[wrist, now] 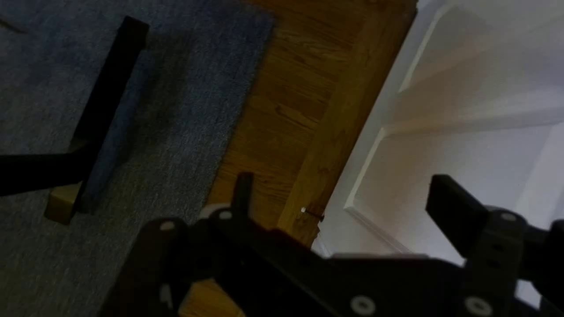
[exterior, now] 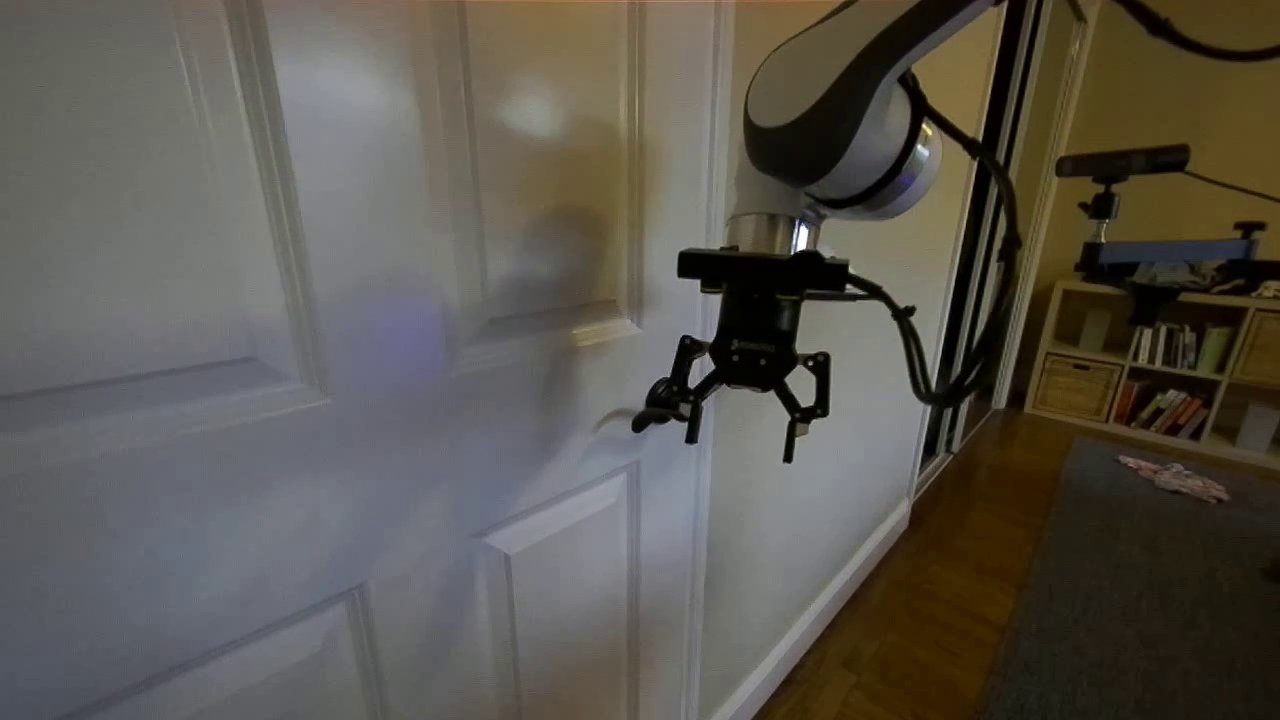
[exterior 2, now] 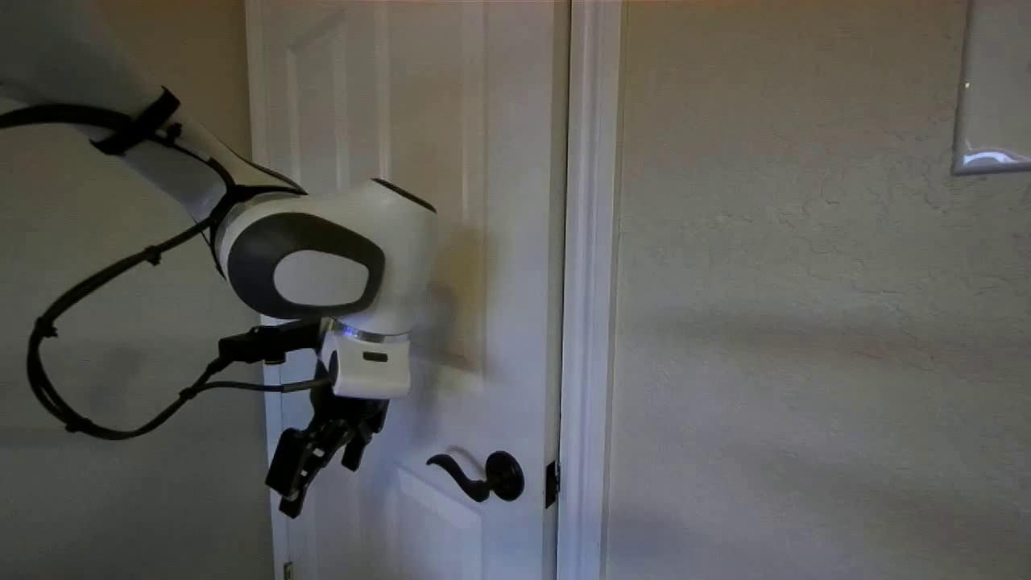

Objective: Open the door

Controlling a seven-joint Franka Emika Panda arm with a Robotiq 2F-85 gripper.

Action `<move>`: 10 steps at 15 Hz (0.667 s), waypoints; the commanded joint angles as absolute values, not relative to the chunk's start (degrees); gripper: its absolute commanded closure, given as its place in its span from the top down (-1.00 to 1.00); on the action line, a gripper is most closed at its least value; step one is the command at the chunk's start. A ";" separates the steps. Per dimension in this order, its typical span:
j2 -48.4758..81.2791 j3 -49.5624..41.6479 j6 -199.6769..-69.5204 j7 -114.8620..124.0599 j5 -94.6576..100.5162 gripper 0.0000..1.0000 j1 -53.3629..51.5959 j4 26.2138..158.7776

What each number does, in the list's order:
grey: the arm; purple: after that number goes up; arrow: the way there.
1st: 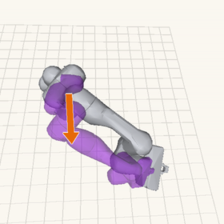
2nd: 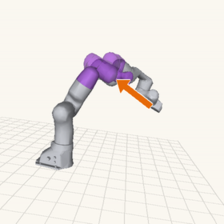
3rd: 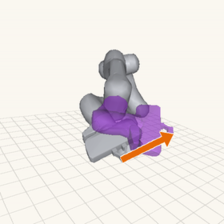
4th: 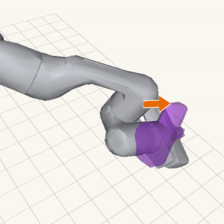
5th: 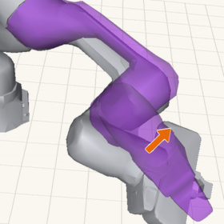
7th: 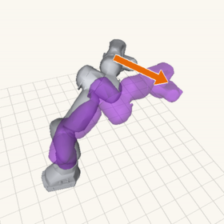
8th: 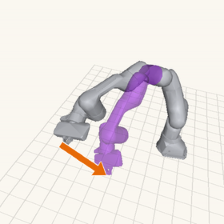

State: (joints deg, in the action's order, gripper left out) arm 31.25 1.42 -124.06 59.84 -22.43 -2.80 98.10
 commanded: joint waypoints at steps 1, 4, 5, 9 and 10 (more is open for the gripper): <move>31.10 0.83 -132.23 65.44 -26.68 1.00 -3.61 99.26; 30.52 0.24 -141.90 69.59 -26.58 1.00 -4.92 101.10; 30.61 -0.05 -144.96 71.43 -26.05 1.00 -5.38 101.31; 32.51 -1.90 -154.43 78.86 -23.78 1.00 -7.51 100.27; 33.16 -2.38 -155.26 80.16 -23.22 1.00 -7.82 99.87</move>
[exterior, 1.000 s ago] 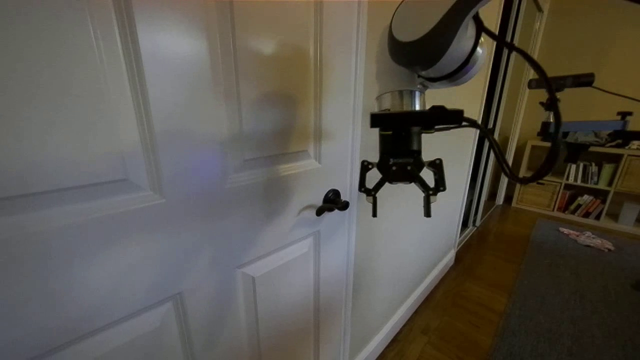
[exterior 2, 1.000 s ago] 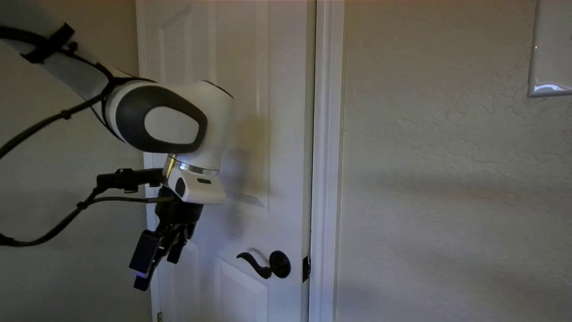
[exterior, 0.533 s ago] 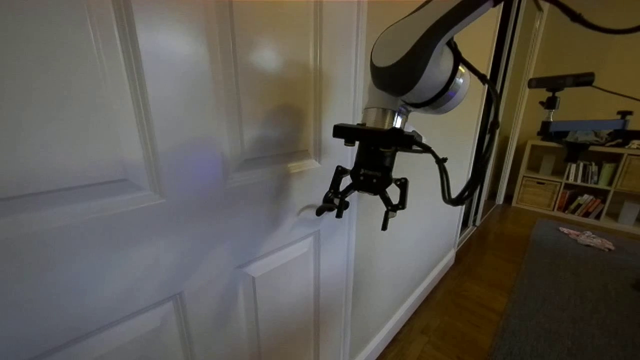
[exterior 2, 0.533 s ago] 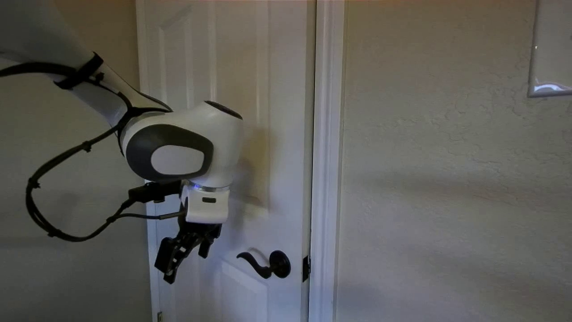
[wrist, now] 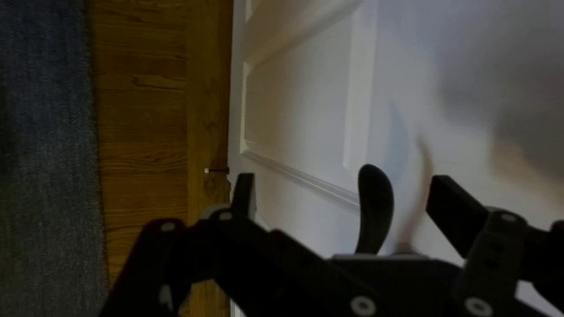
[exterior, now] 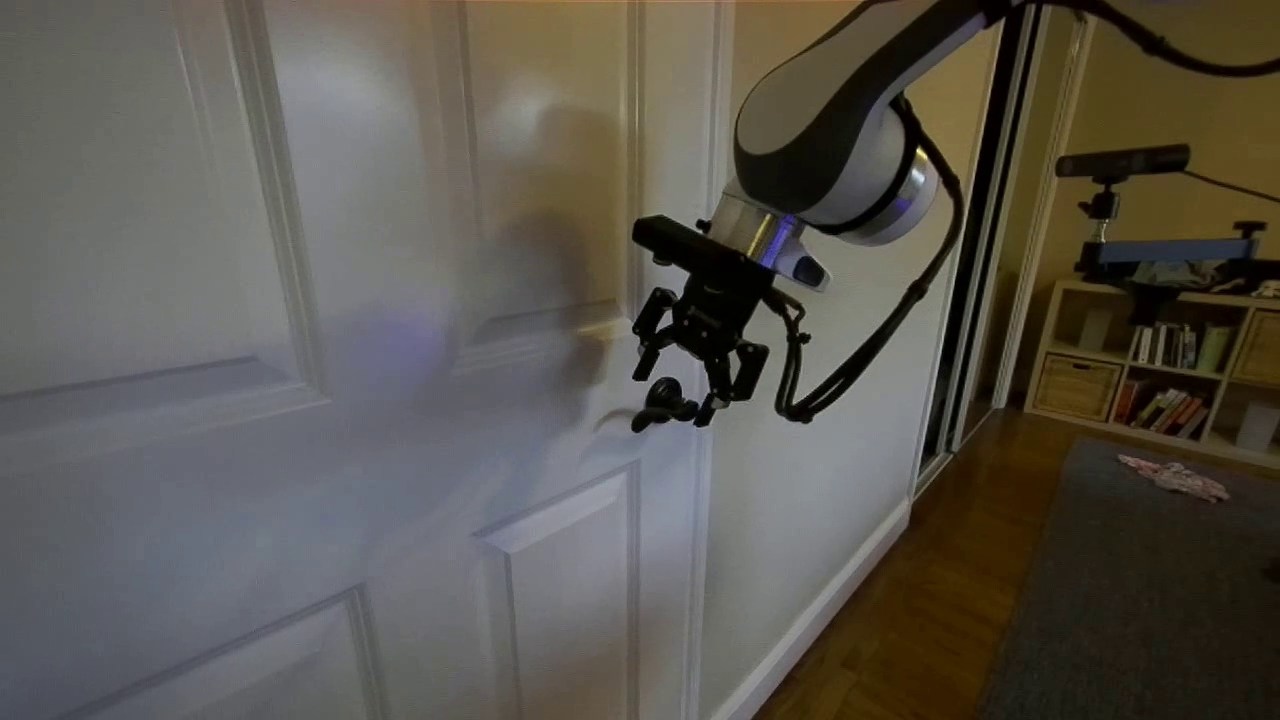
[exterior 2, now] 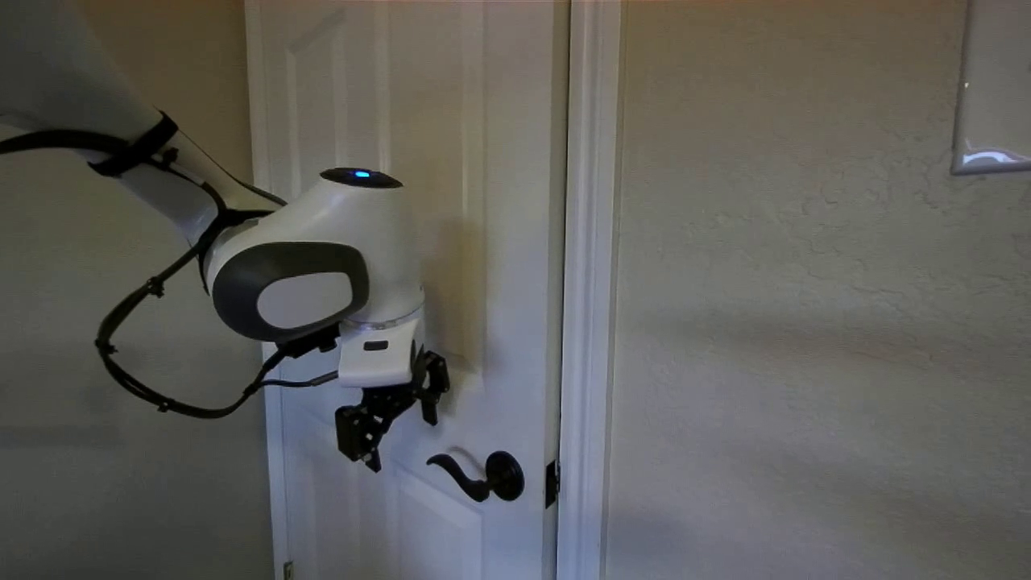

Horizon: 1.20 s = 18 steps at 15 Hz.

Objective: Open the door

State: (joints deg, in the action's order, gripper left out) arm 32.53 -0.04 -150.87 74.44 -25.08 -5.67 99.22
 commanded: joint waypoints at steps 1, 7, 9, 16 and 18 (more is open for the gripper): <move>33.54 -2.78 -155.78 81.35 -22.77 1.00 -8.11 99.72; 34.65 -3.42 -155.79 84.63 -22.28 1.00 -7.32 99.77; 35.46 -3.59 -155.60 84.37 -22.08 1.00 -7.03 98.88; 40.07 -2.49 -153.23 82.86 -22.56 1.00 -5.65 92.60; 41.36 -1.99 -152.64 82.38 -22.92 1.00 -5.21 90.95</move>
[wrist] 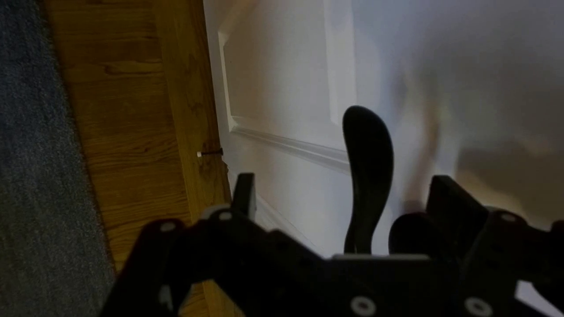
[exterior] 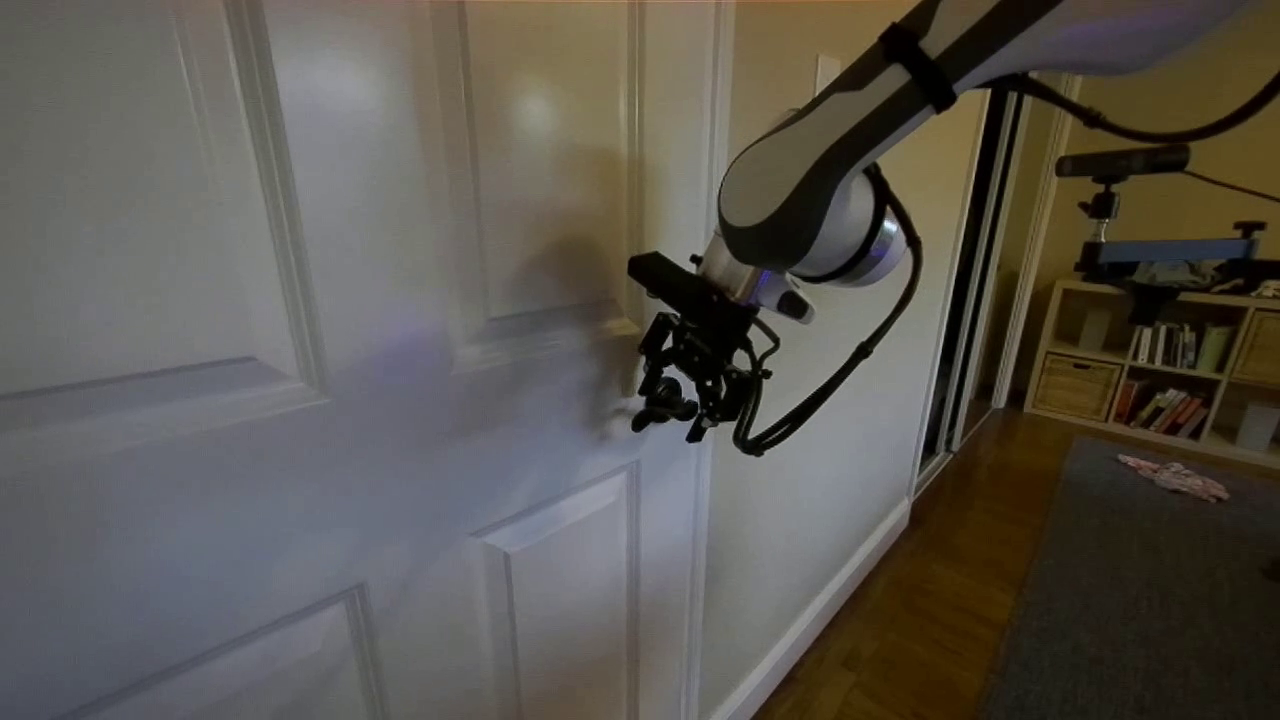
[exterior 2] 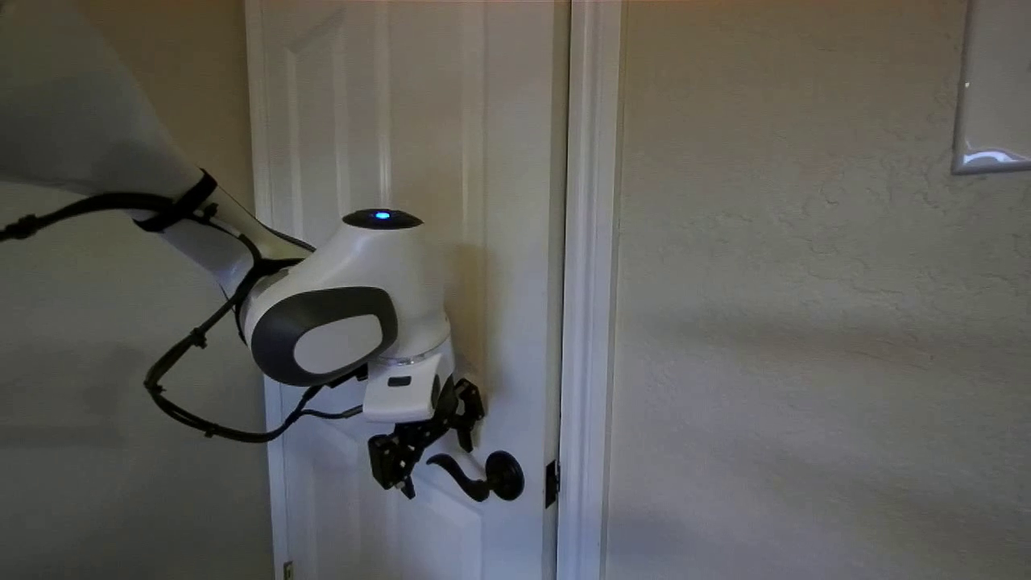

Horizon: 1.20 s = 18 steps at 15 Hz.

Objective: Open the door

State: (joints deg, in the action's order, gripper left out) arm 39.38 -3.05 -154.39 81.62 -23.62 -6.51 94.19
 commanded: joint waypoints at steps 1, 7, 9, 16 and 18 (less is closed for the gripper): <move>41.97 -1.99 -152.65 82.44 -22.91 1.00 -5.26 90.35; 43.03 -1.44 -152.68 81.55 -23.17 -0.07 -4.77 89.15; 42.16 -0.96 -152.92 81.21 -23.40 -0.34 -4.64 90.11; 37.44 1.94 -152.89 77.25 -24.73 -0.77 -3.74 96.25; 36.18 3.12 -152.97 75.27 -25.25 -0.90 -3.25 98.74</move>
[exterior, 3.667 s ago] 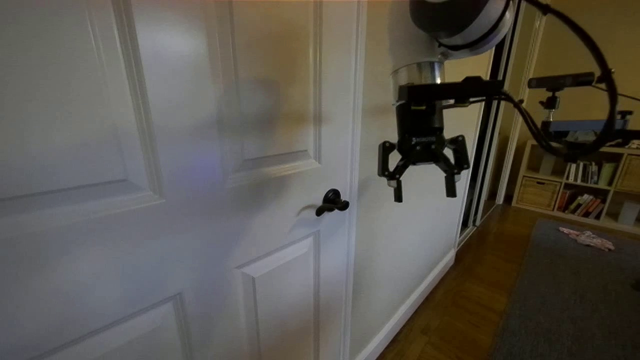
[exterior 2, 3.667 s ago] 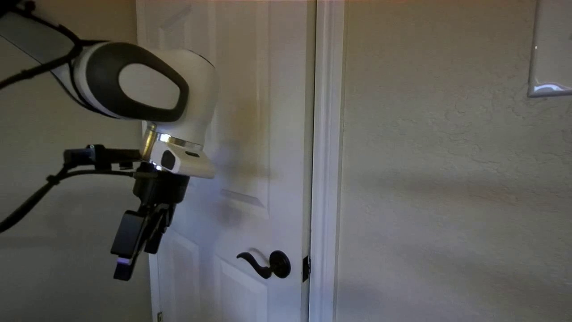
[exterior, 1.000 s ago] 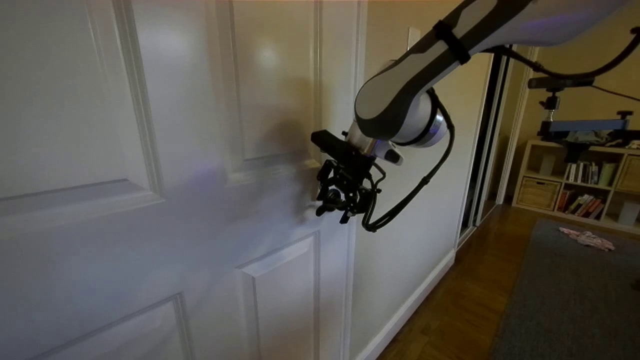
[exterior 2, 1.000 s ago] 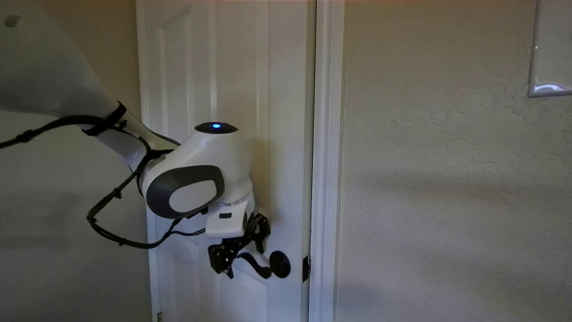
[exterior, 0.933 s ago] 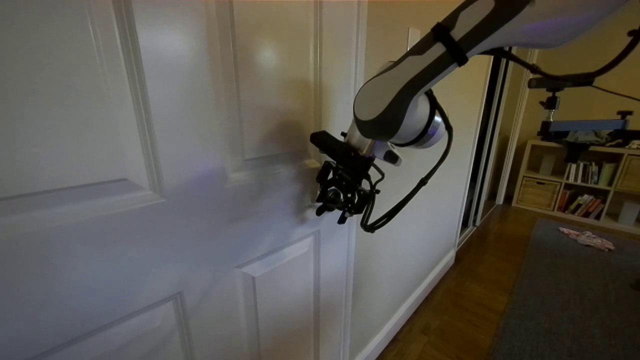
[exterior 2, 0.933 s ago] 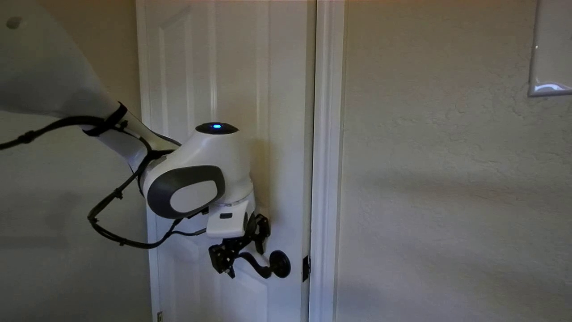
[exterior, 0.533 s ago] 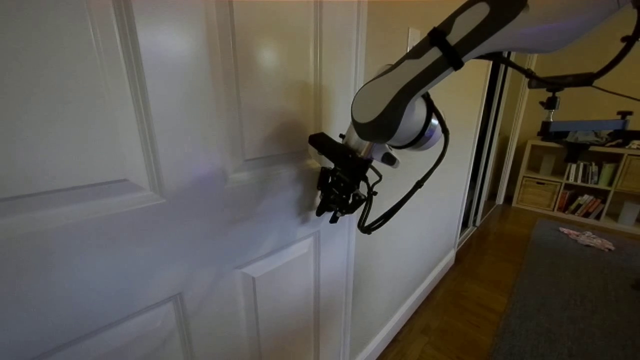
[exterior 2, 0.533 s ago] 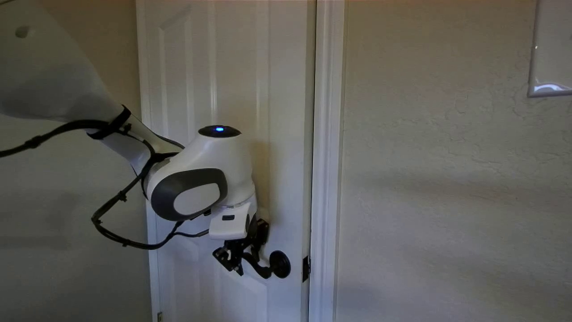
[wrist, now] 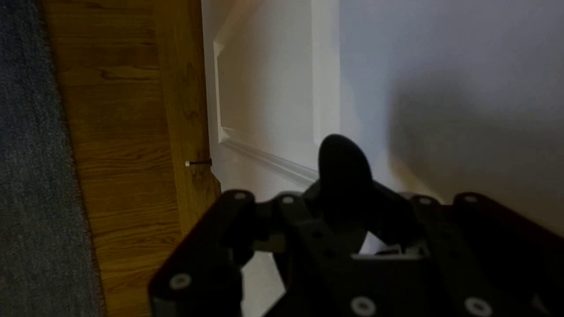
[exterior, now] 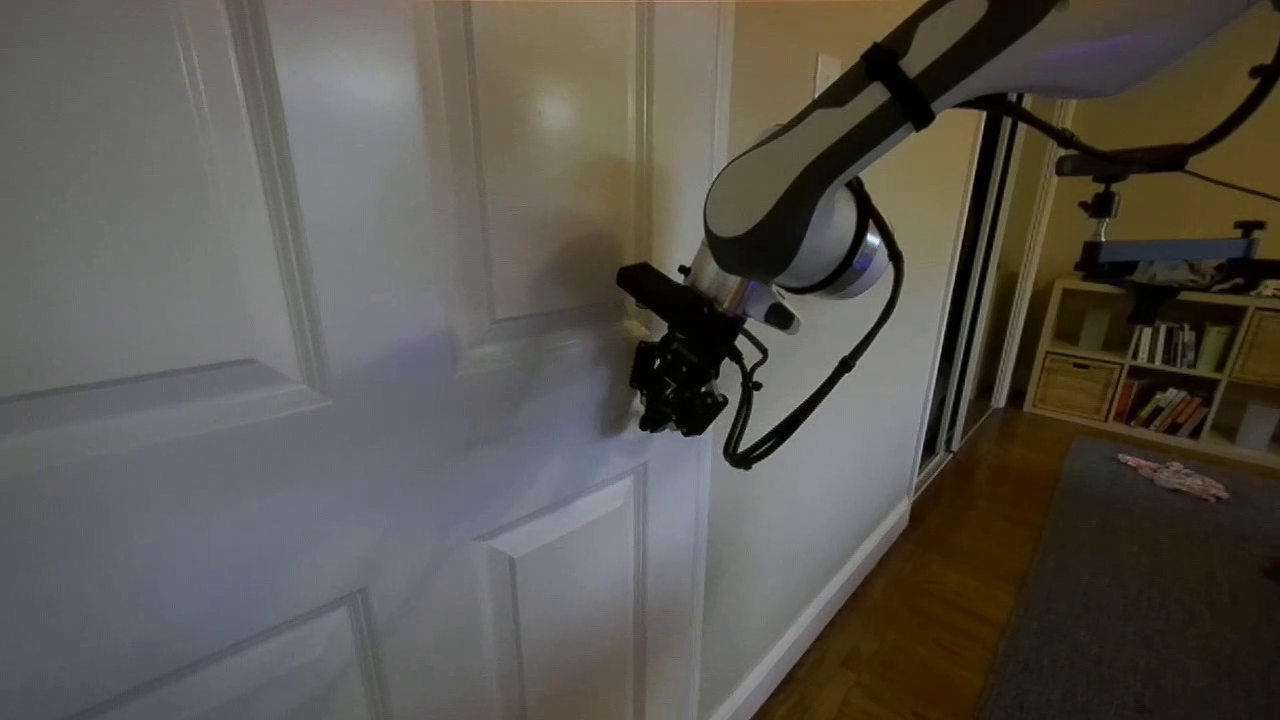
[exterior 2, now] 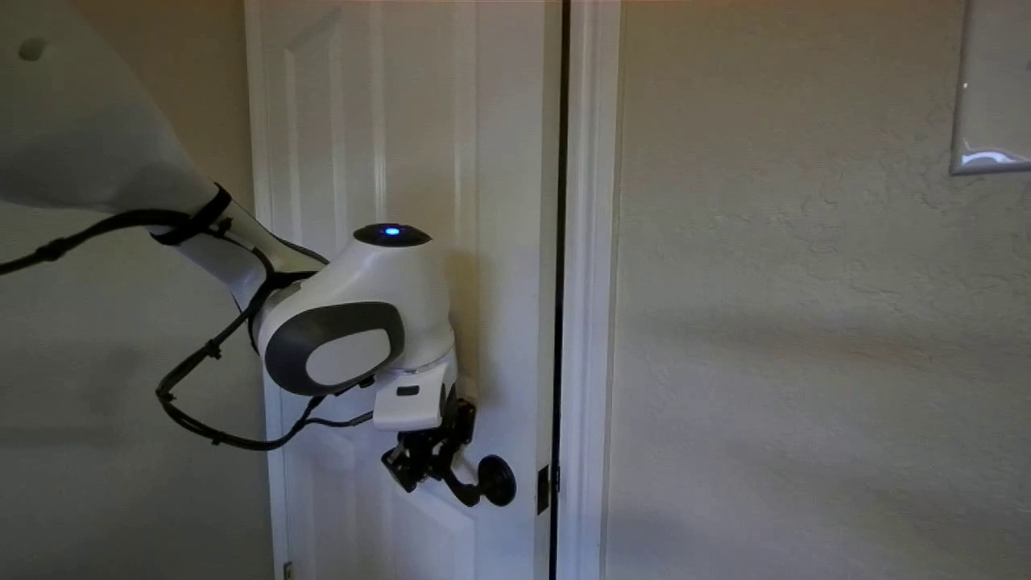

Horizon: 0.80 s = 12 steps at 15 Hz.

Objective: Open the door

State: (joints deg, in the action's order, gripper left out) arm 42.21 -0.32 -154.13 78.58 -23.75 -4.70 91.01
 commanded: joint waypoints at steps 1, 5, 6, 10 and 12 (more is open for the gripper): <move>35.60 3.83 -152.86 74.25 -25.63 -0.89 -2.86 100.05; 32.03 5.62 -152.64 72.78 -27.49 -0.81 -1.94 106.65; 31.06 6.25 -153.00 72.28 -28.20 -0.83 -1.68 108.59; 27.64 9.32 -155.52 69.20 -31.20 -0.83 -0.38 114.86; 26.00 10.69 -157.58 67.59 -32.85 -0.84 0.20 117.82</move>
State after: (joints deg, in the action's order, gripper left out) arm 32.01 6.02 -161.17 72.67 -29.44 -0.99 109.46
